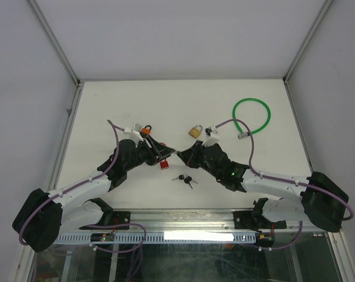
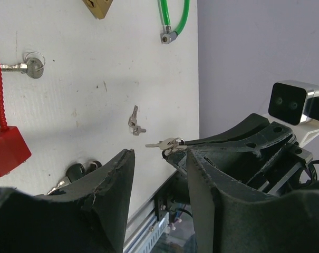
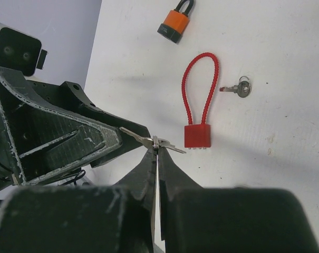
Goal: Unlock with the key
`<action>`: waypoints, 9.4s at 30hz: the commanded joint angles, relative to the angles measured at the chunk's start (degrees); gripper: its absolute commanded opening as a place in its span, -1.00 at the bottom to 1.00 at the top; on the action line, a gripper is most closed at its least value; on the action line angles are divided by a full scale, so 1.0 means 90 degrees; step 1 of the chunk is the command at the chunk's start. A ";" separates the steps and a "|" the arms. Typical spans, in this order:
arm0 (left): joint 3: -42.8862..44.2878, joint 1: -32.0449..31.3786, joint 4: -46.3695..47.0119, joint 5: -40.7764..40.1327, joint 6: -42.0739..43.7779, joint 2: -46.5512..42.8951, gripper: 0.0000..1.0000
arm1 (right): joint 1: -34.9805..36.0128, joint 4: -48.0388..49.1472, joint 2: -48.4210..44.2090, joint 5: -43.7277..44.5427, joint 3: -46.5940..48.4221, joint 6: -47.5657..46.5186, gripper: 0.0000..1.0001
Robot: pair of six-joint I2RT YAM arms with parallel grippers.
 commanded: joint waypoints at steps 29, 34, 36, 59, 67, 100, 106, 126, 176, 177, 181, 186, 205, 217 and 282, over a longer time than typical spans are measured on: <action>0.0575 -0.0248 0.0958 0.0101 0.0880 0.0552 -0.97 | 0.0049 0.0424 0.0095 -0.0054 0.0212 0.0104 -1.00; 0.0620 -0.0256 0.0772 -0.0029 0.1250 0.0329 -1.00 | 0.0042 0.0713 -0.0088 -0.0145 0.0081 -0.0134 -0.89; 0.0747 -0.0257 0.0482 -0.0154 0.1713 0.0095 -1.00 | 0.0013 0.0789 -0.0291 -0.0150 0.0004 -0.0466 -0.71; 0.2138 -0.0252 -0.0862 0.1562 0.4209 -0.0610 -1.00 | -0.1985 0.1626 -0.1033 -0.5816 0.0594 -0.2835 0.03; 0.2061 -0.0257 -0.0476 0.1787 0.3906 -0.0696 -1.00 | -0.1990 0.1934 -0.0811 -0.5883 0.0534 -0.2713 -0.07; 0.1985 -0.0256 -0.1210 0.0416 0.3359 -0.0685 -0.01 | -0.2022 0.1308 -0.0847 -0.4494 0.0214 -0.2136 -1.00; 0.2184 -0.0266 -0.2252 -0.0389 0.3035 -0.0294 0.40 | -0.1950 0.0793 -0.0865 -0.3750 -0.0147 -0.1860 -1.00; 0.4091 -0.0674 -0.6077 -0.2448 0.2138 0.2805 0.58 | -0.1863 -0.0266 -0.0314 -0.1974 -0.0134 -0.1699 -1.00; 0.4416 -0.0651 -0.6628 -0.2571 0.0366 0.2702 -0.89 | -0.0782 -0.0864 0.0001 -0.1637 0.0448 -0.1578 -1.00; 0.4369 -0.0655 -0.6581 -0.2591 0.0263 0.2584 -0.89 | -0.0726 -0.0899 0.0012 -0.1608 0.0474 -0.1563 -1.00; 0.4217 -0.0628 -0.6374 -0.2588 -0.0087 0.2059 -0.89 | -0.0507 -0.0910 0.0092 -0.1504 0.0526 -0.1455 -1.00; 0.4030 -0.0611 -0.6147 -0.2480 -0.0418 0.1694 -0.91 | -0.0384 -0.0700 0.0316 -0.1633 0.0517 -0.1306 -1.00; 0.3663 -0.0617 -0.5470 -0.1976 -0.0311 0.1569 -1.00 | -0.0255 -0.0178 0.0852 -0.1900 0.0772 -0.1074 -1.00; 0.3577 -0.0614 -0.5413 -0.1988 -0.0231 0.1612 -1.00 | -0.0255 -0.0165 0.0750 -0.1888 0.0750 -0.1074 -1.00; 0.2910 -0.0639 -0.4832 -0.1919 -0.0695 0.1311 -1.00 | -0.0265 0.0769 0.1067 -0.1767 0.0515 -0.0412 -1.00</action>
